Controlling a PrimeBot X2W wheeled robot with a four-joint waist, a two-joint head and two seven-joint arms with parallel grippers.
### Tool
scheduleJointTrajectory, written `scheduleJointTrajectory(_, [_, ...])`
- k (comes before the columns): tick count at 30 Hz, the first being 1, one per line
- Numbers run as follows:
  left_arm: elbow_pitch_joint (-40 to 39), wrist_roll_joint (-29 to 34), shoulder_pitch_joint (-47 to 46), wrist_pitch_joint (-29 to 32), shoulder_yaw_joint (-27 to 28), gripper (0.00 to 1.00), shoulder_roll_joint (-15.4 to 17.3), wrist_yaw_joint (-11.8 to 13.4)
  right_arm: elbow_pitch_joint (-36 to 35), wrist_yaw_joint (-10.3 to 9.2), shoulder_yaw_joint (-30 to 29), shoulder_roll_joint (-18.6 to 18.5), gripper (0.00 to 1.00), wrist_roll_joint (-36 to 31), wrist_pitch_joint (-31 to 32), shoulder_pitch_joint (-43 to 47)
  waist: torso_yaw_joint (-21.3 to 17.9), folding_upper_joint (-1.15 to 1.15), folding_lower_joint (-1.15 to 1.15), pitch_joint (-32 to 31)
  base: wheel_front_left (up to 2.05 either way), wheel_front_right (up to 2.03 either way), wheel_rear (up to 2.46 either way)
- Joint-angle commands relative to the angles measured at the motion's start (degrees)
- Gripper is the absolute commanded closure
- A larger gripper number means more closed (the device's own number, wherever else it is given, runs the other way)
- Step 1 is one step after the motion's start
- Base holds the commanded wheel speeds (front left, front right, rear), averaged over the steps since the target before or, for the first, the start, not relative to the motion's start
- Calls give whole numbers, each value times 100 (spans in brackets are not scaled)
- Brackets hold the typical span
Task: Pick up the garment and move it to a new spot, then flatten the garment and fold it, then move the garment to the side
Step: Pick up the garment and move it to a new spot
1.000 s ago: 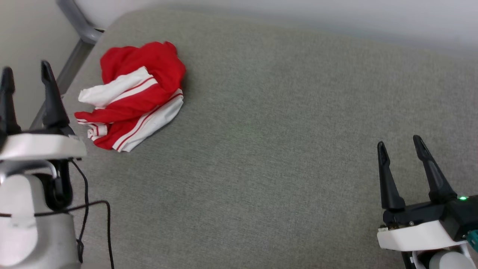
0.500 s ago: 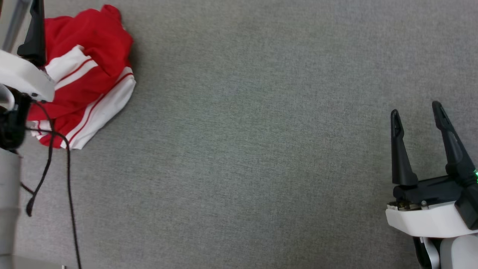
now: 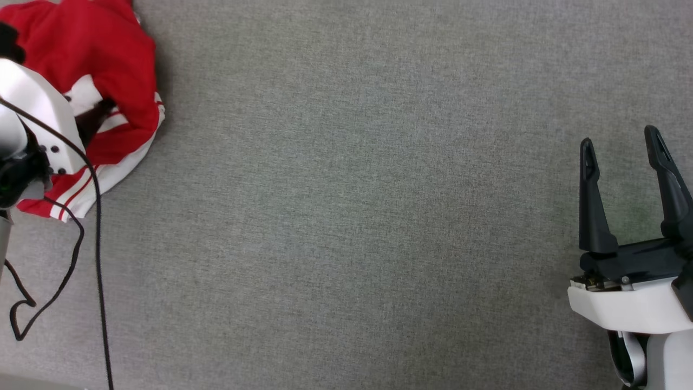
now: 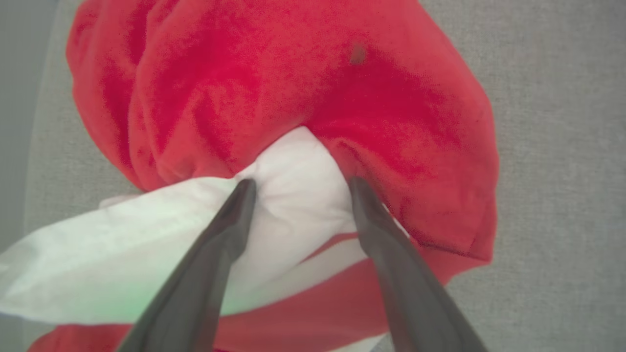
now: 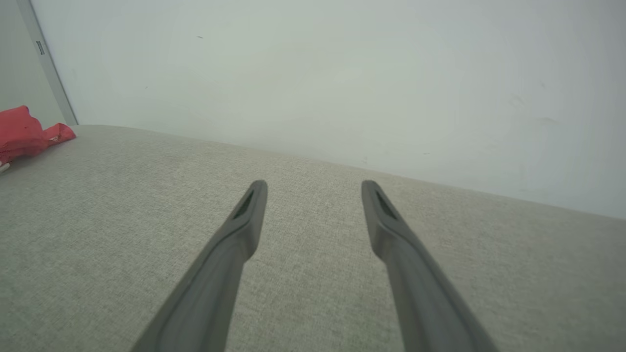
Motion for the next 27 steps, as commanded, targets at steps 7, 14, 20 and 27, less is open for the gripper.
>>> scheduleJointTrajectory(7, [558,-369,117,952,-777,0,-129,-4,58,-4,37,5,0,-36,-12,-173,-124,0,-1,180,0,0,0])
scheduleJointTrajectory(14, [689,-591,56,655,-1177,100,-84,-17,149,-4,-1,5,0,-6,-12,-149,-168,0,-1,41,0,0,0])
scheduleJointTrajectory(20, [610,-343,-429,-459,-1213,100,240,-3,235,-4,50,6,0,99,-12,-30,-125,0,-1,-383,0,0,0])
scheduleJointTrajectory(27, [214,-55,-751,-1324,-1592,100,372,0,397,-4,88,6,0,341,-12,147,-119,0,-1,-1015,0,0,0])
